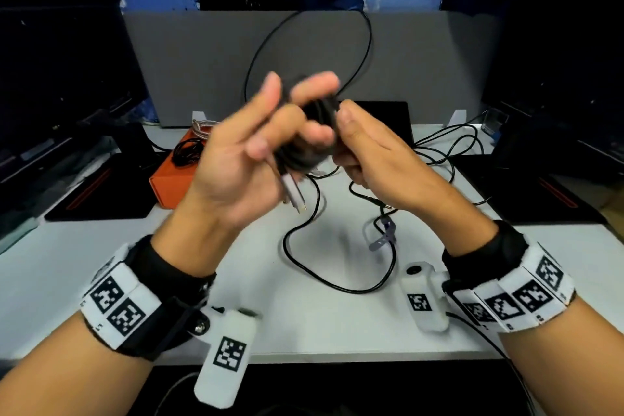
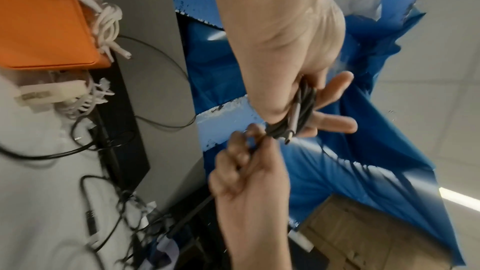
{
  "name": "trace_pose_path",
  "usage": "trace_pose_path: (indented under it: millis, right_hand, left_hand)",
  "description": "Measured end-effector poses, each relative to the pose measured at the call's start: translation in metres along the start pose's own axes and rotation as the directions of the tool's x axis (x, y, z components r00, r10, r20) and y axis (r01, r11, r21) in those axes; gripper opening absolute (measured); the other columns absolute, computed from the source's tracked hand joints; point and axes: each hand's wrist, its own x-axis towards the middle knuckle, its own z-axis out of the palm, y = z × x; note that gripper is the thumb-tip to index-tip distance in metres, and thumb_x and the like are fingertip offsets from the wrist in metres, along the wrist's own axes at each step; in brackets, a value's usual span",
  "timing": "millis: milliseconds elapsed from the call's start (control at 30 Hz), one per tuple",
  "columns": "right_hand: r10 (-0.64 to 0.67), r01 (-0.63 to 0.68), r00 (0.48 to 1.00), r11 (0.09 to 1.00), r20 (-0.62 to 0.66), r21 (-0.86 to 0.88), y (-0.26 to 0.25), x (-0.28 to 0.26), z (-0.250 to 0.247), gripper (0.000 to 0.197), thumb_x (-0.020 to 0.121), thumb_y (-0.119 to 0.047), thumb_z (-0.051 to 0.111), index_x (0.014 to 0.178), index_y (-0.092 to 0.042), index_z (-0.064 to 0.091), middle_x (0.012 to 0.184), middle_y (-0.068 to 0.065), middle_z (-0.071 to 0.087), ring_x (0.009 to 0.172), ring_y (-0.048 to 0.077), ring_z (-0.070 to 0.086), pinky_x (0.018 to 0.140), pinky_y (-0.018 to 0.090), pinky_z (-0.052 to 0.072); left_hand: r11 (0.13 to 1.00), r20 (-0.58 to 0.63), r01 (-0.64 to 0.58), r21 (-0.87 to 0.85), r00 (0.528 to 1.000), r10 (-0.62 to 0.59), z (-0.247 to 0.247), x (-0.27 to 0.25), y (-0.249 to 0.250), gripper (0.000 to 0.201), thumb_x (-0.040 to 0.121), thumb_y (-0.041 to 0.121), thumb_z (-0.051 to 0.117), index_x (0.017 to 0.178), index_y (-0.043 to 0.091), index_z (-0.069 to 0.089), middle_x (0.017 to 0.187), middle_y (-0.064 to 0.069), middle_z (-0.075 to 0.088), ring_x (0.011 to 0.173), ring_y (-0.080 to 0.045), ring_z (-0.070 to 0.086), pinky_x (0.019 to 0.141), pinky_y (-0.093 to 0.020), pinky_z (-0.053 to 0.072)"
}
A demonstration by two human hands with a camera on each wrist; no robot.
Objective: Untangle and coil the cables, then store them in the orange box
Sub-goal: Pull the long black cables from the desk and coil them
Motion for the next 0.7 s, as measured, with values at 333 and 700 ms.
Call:
trace_pose_path:
  millis: [333,700]
  right_hand:
    - [0.173,0.026,0.909,0.884,0.378,-0.468,-0.033,-0.016,0.019,0.023,0.110,-0.037,0.040,0.104,-0.023,0.056,0.082,-0.009,0.054,0.074,0.011,0.060,0.061,0.039,0.056]
    - [-0.116,0.101,0.993,0.907,-0.013,-0.408,-0.031,-0.012,-0.008,0.024,0.103,-0.034,0.059,0.120,-0.018,0.051,0.065,-0.008,0.048,0.065,0.003,0.057,0.061,0.019,0.040]
  left_hand:
    - [0.359,-0.145,0.039,0.933,0.951,0.272,-0.030,0.003,0.001,0.033,0.111,0.021,0.039,0.139,0.004,0.045,0.106,0.001,0.078,0.089,-0.016,0.076,0.087,-0.035,0.056]
    - [0.509,-0.213,0.274,0.816,0.961,-0.176,-0.016,-0.003,0.000,0.067,0.107,0.055,0.033,0.063,0.013,0.059,0.045,-0.005,0.033,0.045,-0.026,0.033,0.055,-0.043,0.036]
